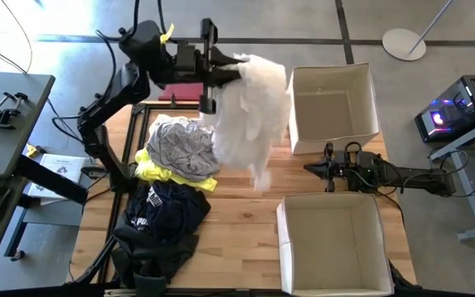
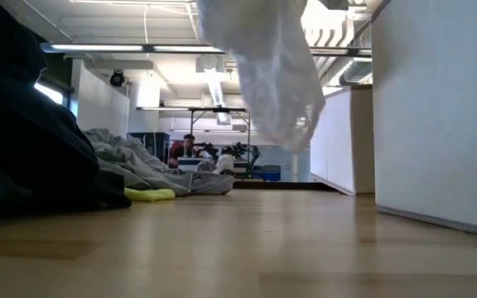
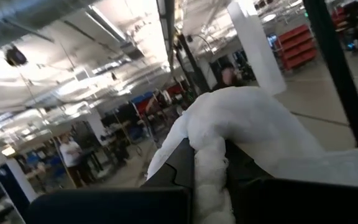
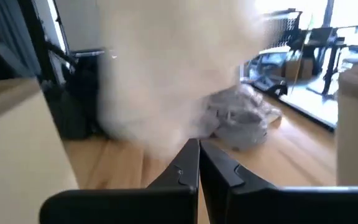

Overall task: Sort clothes
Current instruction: Put the white dress in the top white bin

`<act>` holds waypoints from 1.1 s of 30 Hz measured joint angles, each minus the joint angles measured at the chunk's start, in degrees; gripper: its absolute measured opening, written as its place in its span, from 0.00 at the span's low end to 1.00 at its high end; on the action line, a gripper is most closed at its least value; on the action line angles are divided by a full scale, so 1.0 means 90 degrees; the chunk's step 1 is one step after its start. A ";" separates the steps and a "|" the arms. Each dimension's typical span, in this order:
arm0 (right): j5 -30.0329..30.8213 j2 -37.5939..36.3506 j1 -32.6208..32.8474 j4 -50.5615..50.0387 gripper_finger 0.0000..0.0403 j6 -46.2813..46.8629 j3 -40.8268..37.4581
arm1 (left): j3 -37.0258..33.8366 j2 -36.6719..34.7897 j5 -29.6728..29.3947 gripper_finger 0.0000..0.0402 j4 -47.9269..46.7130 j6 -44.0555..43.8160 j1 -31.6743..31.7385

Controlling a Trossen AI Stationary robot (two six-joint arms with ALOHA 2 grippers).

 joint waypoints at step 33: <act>0.1990 0.6855 0.0574 -0.1650 0.64 -0.2221 0.7566 | -0.0005 -0.0084 -0.0316 0.01 -0.0974 0.0062 0.0001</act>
